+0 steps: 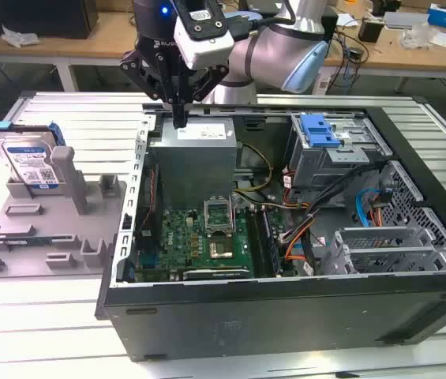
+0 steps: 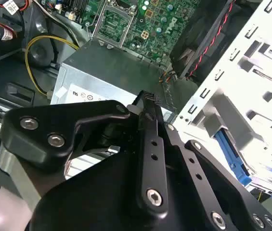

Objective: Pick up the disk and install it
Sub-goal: 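Reach for the disk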

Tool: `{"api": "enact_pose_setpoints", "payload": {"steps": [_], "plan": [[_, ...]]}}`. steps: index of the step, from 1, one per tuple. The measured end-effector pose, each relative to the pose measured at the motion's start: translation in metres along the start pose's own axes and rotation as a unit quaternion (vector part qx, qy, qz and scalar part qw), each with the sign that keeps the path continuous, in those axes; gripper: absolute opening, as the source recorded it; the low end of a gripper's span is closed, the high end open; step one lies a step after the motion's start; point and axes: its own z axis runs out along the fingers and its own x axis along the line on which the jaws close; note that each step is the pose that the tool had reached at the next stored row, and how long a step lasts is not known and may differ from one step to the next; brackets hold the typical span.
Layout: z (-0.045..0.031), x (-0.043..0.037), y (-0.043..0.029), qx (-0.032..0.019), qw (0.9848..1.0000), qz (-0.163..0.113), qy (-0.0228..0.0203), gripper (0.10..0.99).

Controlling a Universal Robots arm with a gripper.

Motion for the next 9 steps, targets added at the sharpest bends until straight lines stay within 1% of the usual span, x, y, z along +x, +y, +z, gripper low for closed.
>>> {"api": "enact_pose_setpoints", "payload": {"steps": [8,9], "plan": [[0.0,0.0005,0.0001,0.0,1.0,0.0,0.0002,0.106],[0.0,0.0054,0.0004,0.0,1.0,0.0,0.0006,0.106]]}}
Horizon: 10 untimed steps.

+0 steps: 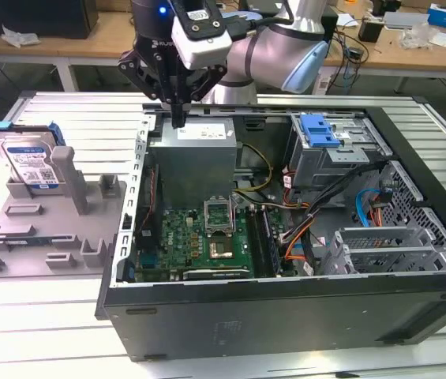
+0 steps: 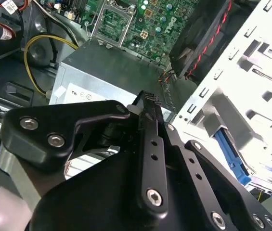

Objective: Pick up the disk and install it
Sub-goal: 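Reach for the disk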

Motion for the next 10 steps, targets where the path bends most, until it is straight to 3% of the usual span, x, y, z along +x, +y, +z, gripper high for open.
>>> {"api": "enact_pose_setpoints", "payload": {"steps": [3,6,10], "plan": [[0.0002,0.0238,0.0044,0.0001,1.0,0.0,0.0007,0.106],[0.0015,0.0545,0.015,0.0002,1.0,0.0,0.0013,0.106],[0.0023,0.0734,0.0191,0.0002,1.0,0.0,0.0016,0.106]]}}
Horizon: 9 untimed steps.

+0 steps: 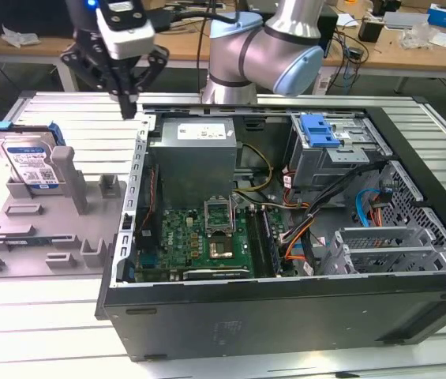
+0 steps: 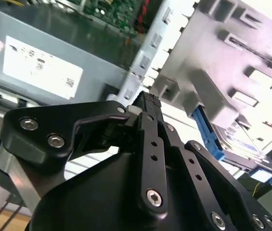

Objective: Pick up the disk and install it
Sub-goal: 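Reach for the disk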

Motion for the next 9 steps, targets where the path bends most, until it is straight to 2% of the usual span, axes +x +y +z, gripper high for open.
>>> {"api": "enact_pose_setpoints", "payload": {"steps": [2,3,6,9], "plan": [[0.0005,0.0088,0.0024,0.0,1.0,0.0,0.0001,0.106],[0.0011,0.0157,0.0048,-0.0001,1.0,0.0,0.0001,0.106],[0.0023,0.0292,0.012,0.0,1.0,0.0,0.0005,0.106],[0.0031,0.0388,0.018,0.0,1.0,0.0,0.0008,0.106]]}}
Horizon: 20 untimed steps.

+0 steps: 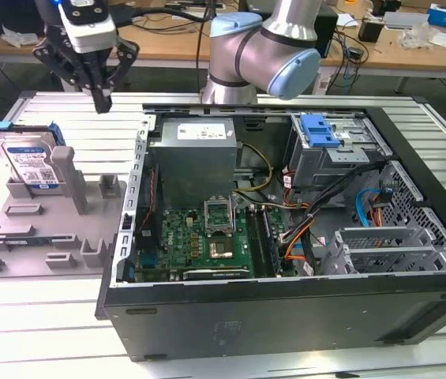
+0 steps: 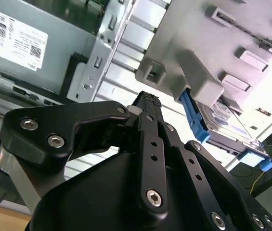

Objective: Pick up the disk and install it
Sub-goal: 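Reach for the disk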

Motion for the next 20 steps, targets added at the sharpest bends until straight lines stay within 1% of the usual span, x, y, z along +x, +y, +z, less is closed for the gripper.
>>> {"api": "enact_pose_setpoints", "payload": {"steps": [1,2,4,5,6,7,8,10,11,12,13,14,15,16,18,19,20], "plan": [[0.0002,0.0029,0.0019,0.0,1.0,0.0,0.0001,0.106],[0.0009,0.008,0.0054,0.0,1.0,0.0,0.0002,0.106],[0.0016,0.0151,0.0098,0.0,1.0,0.0,0.0005,0.106],[0.0021,0.0212,0.0135,0.0002,1.0,0.0,0.0009,0.106],[0.0025,0.0253,0.0158,0.0001,1.0,0.0,0.001,0.106],[0.0027,0.0283,0.0173,0.0001,1.0,0.0,0.0012,0.106],[0.0031,0.0334,0.0192,0.0001,1.0,0.0,0.0014,0.106],[0.0034,0.0409,0.0211,0.0002,1.0,0.0,0.0021,0.106],[0.0036,0.0476,0.0224,0.0002,1.0,0.0,0.0028,0.106],[0.0038,0.051,0.0229,0.0003,1.0,0.0,0.0032,0.106],[0.004,0.0577,0.0237,0.0003,1.0,0.0,0.0039,0.106],[0.0043,0.0649,0.0245,0.0003,1.0,0.0,0.0047,0.106],[0.0045,0.0739,0.0252,0.0005,1.0,0.0,0.0063,0.106],[0.0046,0.0793,0.0256,0.0006,1.0,0.0,0.0079,0.106],[0.0047,0.0866,0.0263,0.0008,0.9999,0.001,0.0103,0.106],[0.0048,0.0904,0.0264,0.0009,0.9999,0.001,0.0122,0.106],[0.0049,0.0915,0.0264,0.0011,0.9999,0.001,0.0142,0.106]]}}
